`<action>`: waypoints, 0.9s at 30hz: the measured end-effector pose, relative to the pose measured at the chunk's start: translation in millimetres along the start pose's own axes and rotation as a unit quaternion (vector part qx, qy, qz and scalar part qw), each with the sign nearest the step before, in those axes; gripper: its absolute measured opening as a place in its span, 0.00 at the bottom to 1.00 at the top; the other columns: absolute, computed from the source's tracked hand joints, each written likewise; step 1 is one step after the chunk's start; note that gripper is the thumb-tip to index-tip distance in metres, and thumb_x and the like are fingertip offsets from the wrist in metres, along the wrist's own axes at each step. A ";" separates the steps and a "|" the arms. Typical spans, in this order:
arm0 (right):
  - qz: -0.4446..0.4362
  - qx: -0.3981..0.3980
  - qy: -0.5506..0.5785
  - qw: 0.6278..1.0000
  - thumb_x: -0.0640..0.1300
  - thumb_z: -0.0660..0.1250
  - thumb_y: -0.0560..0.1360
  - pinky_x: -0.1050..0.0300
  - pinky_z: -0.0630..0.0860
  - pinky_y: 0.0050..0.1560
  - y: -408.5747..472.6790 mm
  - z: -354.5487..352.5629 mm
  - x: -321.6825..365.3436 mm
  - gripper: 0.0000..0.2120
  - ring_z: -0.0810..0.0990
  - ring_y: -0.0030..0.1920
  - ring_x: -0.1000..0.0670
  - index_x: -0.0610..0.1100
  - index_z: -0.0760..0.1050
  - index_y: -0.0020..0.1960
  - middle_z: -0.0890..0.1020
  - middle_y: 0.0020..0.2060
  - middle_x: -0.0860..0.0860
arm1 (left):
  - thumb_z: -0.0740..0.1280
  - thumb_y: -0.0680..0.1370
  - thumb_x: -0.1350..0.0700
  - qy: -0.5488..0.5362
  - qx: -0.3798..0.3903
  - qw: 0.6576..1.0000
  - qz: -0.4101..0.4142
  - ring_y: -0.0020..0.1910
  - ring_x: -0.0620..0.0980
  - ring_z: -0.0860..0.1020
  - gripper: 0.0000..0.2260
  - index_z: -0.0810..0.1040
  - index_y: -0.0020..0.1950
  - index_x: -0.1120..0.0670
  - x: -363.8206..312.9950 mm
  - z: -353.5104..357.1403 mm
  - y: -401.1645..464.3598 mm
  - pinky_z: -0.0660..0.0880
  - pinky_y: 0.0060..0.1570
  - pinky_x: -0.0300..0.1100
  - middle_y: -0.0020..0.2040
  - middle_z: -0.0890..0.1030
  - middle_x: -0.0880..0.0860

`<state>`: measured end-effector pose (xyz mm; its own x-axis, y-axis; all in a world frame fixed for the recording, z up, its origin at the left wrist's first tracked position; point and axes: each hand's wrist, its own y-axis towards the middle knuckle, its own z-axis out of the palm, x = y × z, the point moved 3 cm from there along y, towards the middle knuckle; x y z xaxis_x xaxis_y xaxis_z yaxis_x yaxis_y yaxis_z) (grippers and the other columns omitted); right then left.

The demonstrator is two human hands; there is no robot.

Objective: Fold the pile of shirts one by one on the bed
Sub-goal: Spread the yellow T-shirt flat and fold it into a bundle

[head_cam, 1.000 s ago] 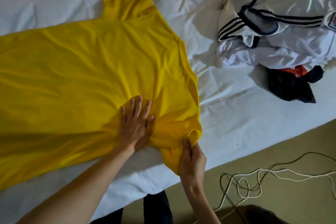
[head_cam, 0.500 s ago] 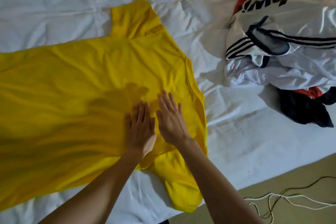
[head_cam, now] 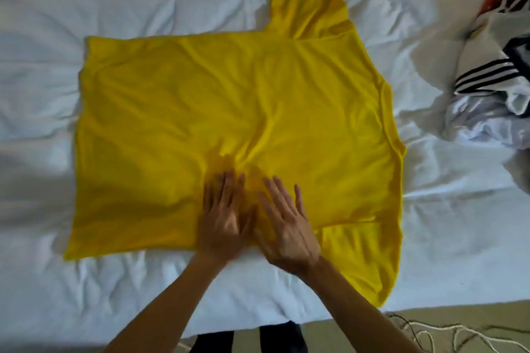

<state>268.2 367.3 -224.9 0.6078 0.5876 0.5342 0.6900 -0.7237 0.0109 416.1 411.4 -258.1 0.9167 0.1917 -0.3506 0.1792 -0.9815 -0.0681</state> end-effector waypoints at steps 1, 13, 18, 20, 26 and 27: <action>-0.025 0.017 -0.009 0.999 0.50 0.65 0.72 0.35 0.52 0.76 -8.2 12.8 15.6 0.29 0.59 0.78 0.41 0.44 0.69 0.73 0.64 0.76 0.44 | 0.54 0.82 0.40 0.002 0.004 0.999 0.037 0.79 0.59 0.58 0.31 0.63 0.78 0.58 11.5 -8.8 -15.0 0.57 0.74 0.62 0.79 0.61 0.61; -0.032 0.025 -0.155 0.987 0.36 0.59 0.76 0.32 0.66 0.69 5.6 28.7 28.4 0.24 0.61 0.75 0.39 0.47 0.70 0.71 0.64 0.76 0.46 | 0.70 0.69 0.62 0.069 0.024 0.997 -0.028 0.80 0.56 0.53 0.39 0.62 0.79 0.50 96.1 -43.6 -67.3 0.56 0.73 0.63 0.81 0.56 0.54; -0.039 0.095 -0.169 0.980 0.28 0.59 0.65 0.28 0.54 0.71 2.8 20.9 24.8 0.44 0.52 0.78 0.37 0.47 0.57 0.79 0.55 0.79 0.44 | 0.67 0.62 0.73 0.072 -0.045 0.996 0.013 0.79 0.58 0.56 0.45 0.63 0.79 0.53 119.7 -55.9 -72.9 0.58 0.73 0.61 0.79 0.61 0.55; -0.060 0.136 -0.210 0.966 0.33 0.69 0.67 0.27 0.56 0.70 -6.5 28.0 27.8 0.44 0.53 0.78 0.38 0.47 0.56 0.80 0.56 0.79 0.43 | 0.68 0.65 0.73 0.099 -0.035 0.993 0.045 0.79 0.58 0.56 0.44 0.61 0.79 0.53 129.5 -50.6 -90.5 0.57 0.73 0.63 0.80 0.60 0.57; -0.038 0.107 -0.166 0.980 0.39 0.75 0.65 0.24 0.50 0.71 11.1 38.5 51.8 0.48 0.51 0.79 0.38 0.45 0.55 0.80 0.54 0.80 0.45 | 0.57 0.73 0.63 0.136 -0.032 0.987 -0.085 0.76 0.63 0.62 0.32 0.63 0.79 0.53 166.3 -64.3 -108.4 0.59 0.69 0.69 0.77 0.64 0.61; -0.050 0.104 -0.151 0.982 0.39 0.75 0.65 0.25 0.49 0.71 18.1 43.4 62.4 0.49 0.51 0.79 0.39 0.45 0.55 0.80 0.54 0.80 0.45 | 0.57 0.74 0.63 0.136 -0.031 0.986 -0.096 0.77 0.63 0.61 0.32 0.62 0.79 0.52 174.5 -66.6 -107.7 0.58 0.70 0.69 0.77 0.63 0.61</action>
<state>335.6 406.5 -228.1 0.6007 0.7546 0.2641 0.7979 -0.5865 -0.1391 580.6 550.6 -249.7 0.9244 0.3746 -0.0724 0.3718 -0.9270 -0.0493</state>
